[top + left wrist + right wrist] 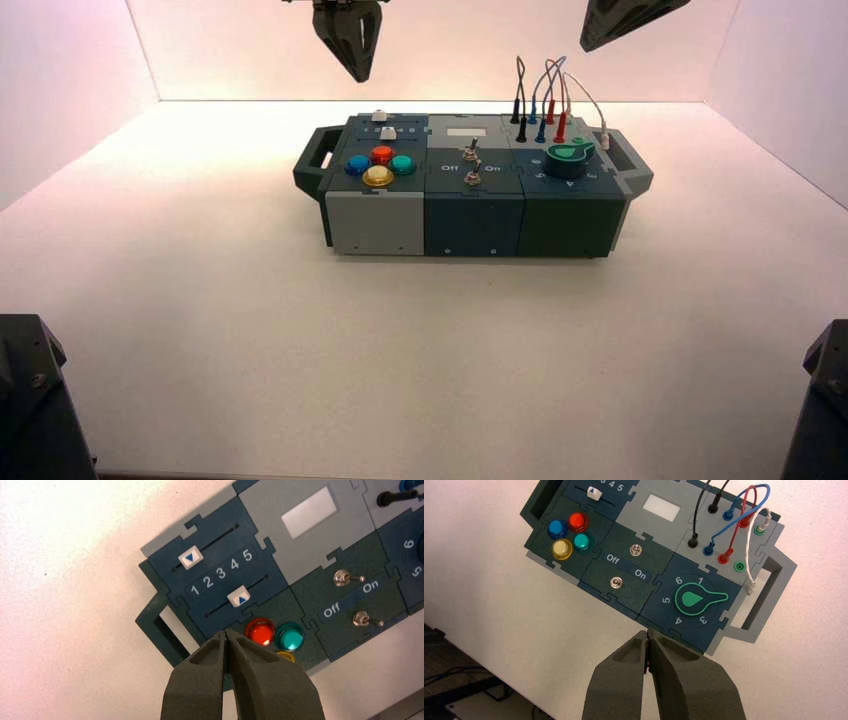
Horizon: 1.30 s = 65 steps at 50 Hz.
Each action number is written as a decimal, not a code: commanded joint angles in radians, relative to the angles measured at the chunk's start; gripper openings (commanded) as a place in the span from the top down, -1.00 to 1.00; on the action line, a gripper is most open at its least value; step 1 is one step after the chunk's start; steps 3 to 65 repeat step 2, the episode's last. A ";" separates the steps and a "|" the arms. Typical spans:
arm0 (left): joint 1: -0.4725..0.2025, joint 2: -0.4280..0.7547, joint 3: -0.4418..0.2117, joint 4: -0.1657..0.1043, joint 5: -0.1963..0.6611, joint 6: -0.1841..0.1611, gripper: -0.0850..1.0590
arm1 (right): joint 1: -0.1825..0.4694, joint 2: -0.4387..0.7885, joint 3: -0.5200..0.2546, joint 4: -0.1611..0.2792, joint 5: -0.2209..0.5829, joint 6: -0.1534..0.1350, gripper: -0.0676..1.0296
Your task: Move the top slider to position 2.
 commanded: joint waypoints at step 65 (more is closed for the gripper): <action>0.003 -0.054 0.008 -0.002 -0.015 0.028 0.91 | 0.003 -0.012 -0.012 0.002 -0.009 0.005 0.92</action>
